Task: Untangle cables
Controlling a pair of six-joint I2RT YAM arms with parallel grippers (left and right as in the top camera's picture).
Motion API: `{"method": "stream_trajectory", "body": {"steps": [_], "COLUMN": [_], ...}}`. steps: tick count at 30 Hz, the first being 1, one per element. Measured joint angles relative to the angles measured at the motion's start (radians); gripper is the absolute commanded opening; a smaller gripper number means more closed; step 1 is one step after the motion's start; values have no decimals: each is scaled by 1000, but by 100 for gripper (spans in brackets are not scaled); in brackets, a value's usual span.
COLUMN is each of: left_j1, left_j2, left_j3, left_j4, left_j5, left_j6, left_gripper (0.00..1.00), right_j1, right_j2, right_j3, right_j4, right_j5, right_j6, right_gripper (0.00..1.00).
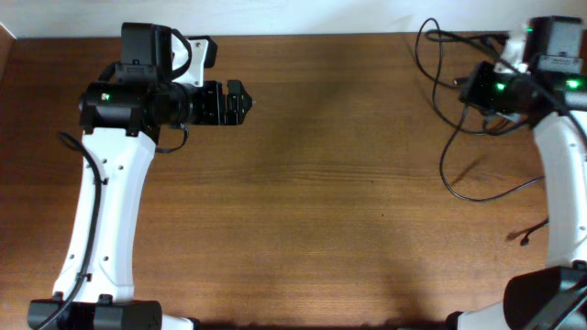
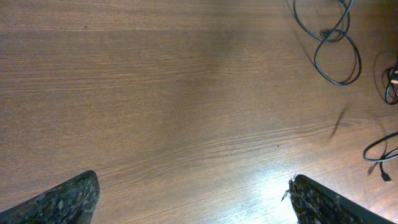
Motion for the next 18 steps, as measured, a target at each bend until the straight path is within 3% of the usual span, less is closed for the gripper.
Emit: {"method": "stream_trajectory", "body": {"steps": [4, 8, 11, 12, 17, 18], "left_j1": [0, 0, 0, 0, 0, 0], "left_j2": [0, 0, 0, 0, 0, 0], "left_j3": [0, 0, 0, 0, 0, 0], "left_j4": [0, 0, 0, 0, 0, 0], "left_j5": [0, 0, 0, 0, 0, 0], "left_j6": [0, 0, 0, 0, 0, 0], "left_gripper": [99, 99, 99, 99, 99, 99], "right_j1": [-164, -324, -427, -461, -590, -589], "right_j2": [-20, -68, -75, -74, -69, -65], "right_j3": [-8, -37, -154, -205, -506, -557], "right_j4": [-14, -107, -154, -135, 240, 273], "right_j5": [-186, -597, -580, -539, -241, -216], "right_j6": [-145, -482, -619, -623, -353, -292], "right_gripper": [4, 4, 4, 4, 5, 13]}}
